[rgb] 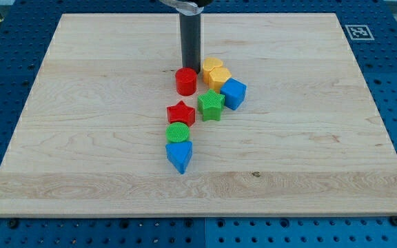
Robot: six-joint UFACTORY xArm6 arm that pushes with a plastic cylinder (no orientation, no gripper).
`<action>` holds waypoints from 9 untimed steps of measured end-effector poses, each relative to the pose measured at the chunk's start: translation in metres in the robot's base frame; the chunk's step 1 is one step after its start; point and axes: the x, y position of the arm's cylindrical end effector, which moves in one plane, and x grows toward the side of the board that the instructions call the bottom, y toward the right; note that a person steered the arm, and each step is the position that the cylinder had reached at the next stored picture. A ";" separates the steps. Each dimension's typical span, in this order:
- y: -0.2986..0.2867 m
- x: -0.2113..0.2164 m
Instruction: Push the red circle closer to the red star
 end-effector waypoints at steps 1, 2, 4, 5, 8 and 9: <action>0.000 0.003; 0.000 0.003; -0.001 0.011; -0.001 0.016; -0.028 0.028; -0.030 0.028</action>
